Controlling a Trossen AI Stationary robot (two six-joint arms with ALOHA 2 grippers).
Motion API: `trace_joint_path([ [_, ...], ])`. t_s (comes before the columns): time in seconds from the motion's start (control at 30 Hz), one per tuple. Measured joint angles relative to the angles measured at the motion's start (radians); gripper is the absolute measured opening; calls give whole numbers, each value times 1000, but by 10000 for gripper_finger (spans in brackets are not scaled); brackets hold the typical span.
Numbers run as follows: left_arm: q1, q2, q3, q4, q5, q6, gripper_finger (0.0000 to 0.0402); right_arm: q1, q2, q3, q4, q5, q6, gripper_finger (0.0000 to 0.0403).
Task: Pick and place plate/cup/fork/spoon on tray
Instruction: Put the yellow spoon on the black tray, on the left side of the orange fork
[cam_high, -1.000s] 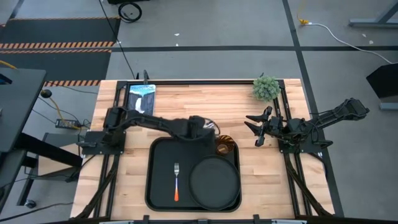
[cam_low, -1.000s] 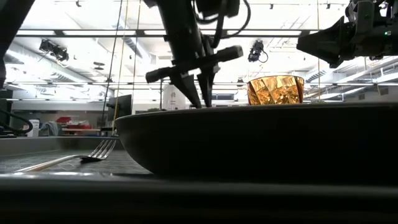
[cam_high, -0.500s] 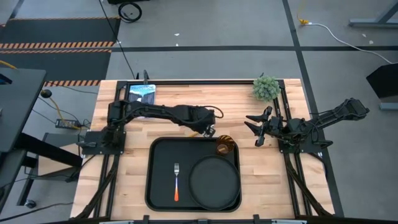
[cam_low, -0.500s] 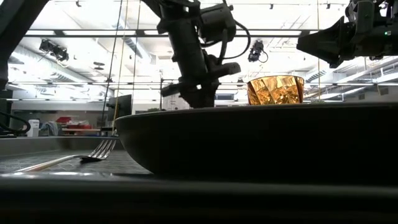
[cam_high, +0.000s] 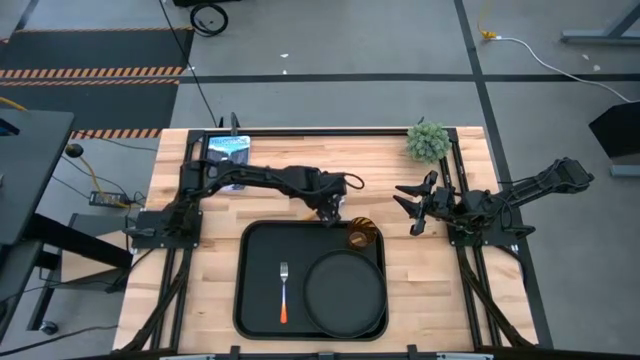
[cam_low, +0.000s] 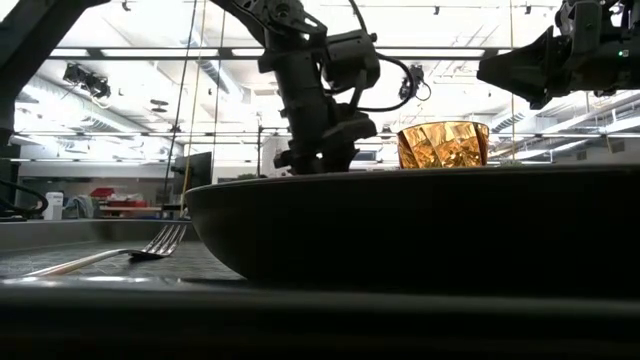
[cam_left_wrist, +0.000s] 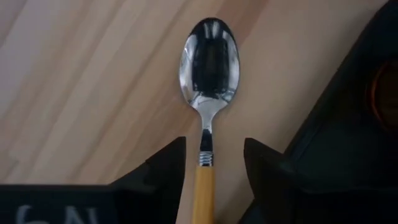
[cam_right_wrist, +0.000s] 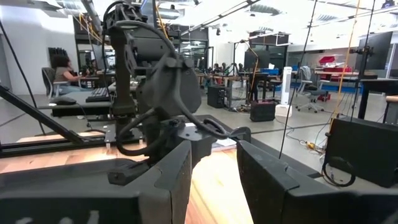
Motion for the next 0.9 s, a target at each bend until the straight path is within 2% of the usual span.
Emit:
trace_joint_path([
  [0.33,3,24,-1,3,15,28,153,0,0,0,0,0,0,137],
  [0.7,3,72,0,3,13,28,154,0,0,0,0,0,0,137],
  [0.9,11,72,0,1,17,27,129,0,0,0,1,0,0,137],
])
